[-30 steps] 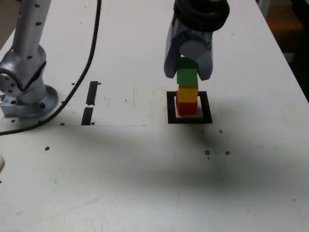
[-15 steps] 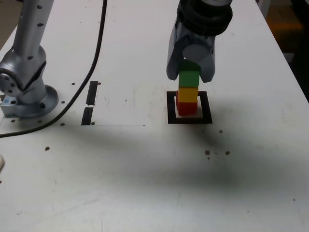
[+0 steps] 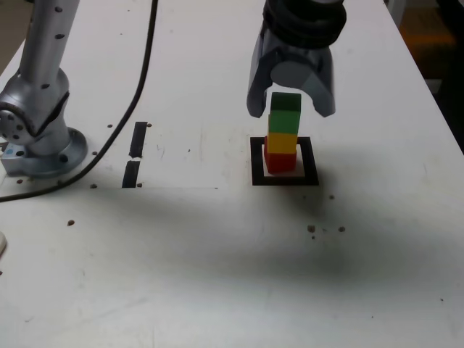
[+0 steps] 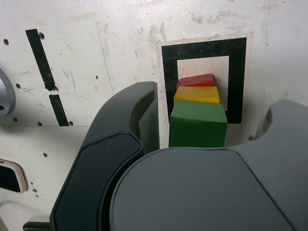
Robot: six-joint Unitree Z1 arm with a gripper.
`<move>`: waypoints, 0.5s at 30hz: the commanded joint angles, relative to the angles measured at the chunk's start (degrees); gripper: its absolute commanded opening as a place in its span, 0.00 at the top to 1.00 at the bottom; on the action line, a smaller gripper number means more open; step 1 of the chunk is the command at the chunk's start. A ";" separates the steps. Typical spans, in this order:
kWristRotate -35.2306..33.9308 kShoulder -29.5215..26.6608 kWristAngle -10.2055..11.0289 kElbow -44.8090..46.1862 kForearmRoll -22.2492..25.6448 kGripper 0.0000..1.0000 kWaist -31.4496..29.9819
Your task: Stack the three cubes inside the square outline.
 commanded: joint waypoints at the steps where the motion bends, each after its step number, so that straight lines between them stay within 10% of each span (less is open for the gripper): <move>1: 0.03 -2.89 -0.36 0.45 0.56 0.00 0.38; 15: 3.89 -28.64 -6.50 21.86 4.87 0.00 1.94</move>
